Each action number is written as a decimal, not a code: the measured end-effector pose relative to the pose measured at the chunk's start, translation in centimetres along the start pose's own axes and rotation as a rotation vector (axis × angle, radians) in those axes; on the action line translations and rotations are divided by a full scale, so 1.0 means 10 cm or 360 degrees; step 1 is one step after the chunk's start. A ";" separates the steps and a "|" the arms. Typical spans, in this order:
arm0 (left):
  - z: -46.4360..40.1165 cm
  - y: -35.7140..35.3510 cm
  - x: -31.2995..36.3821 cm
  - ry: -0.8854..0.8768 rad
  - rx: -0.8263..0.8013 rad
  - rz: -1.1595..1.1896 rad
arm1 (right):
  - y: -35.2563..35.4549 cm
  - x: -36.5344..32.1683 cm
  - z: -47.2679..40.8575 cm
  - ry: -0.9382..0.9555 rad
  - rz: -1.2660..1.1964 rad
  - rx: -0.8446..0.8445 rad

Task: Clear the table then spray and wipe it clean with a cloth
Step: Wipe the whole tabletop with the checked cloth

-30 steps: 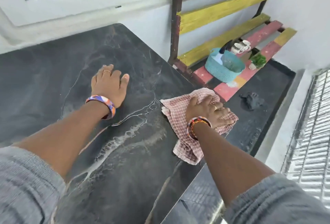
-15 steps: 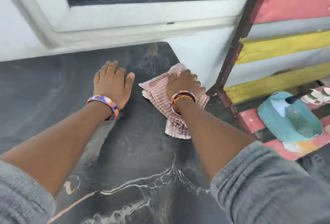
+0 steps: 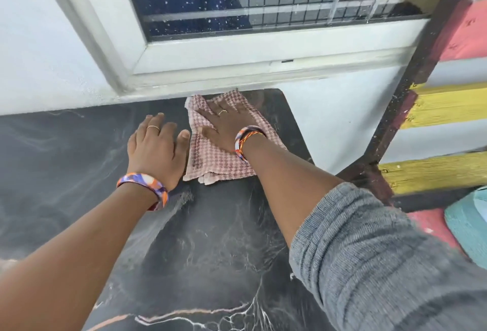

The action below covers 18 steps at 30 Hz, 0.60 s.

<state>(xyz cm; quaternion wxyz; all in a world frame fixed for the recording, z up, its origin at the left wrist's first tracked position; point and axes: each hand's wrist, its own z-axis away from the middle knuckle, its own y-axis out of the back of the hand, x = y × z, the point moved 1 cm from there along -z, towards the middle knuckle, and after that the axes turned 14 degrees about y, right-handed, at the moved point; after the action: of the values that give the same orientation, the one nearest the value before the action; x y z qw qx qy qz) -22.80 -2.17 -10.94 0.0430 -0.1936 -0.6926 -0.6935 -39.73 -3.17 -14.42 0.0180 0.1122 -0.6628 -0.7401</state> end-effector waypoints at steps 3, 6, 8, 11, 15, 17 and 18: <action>0.15 0.08 -0.05 0.0005 -0.0018 -0.0045 | -0.05 -0.24 0.18 0.0108 0.0023 -0.0016; 0.34 0.13 -0.10 -0.0010 -0.0064 -0.0095 | -0.08 -0.53 0.48 0.0153 0.0007 -0.0028; 0.54 0.19 -0.15 -0.0027 -0.0090 -0.0096 | -0.10 -0.77 0.72 0.0160 -0.0030 -0.0031; 0.87 0.28 -0.26 -0.0073 -0.0125 -0.0105 | -0.17 -1.15 1.07 0.0150 -0.0062 -0.0035; 1.38 0.39 -0.57 -0.0127 -0.0179 -0.0110 | -0.28 -1.72 1.51 0.0114 -0.0101 -0.0032; 1.67 0.47 -0.79 -0.0136 -0.0188 -0.0102 | -0.35 -2.06 1.73 0.0120 -0.0116 -0.0031; 1.80 0.51 -0.90 -0.0131 -0.0180 -0.0087 | -0.39 -2.22 1.83 0.0120 -0.0124 -0.0024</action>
<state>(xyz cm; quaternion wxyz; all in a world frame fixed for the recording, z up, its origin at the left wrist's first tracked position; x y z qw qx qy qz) -9.07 13.31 -9.74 -0.0155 -0.2053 -0.6584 -0.7239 -21.15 19.07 -13.37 0.0150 0.1658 -0.6512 -0.7404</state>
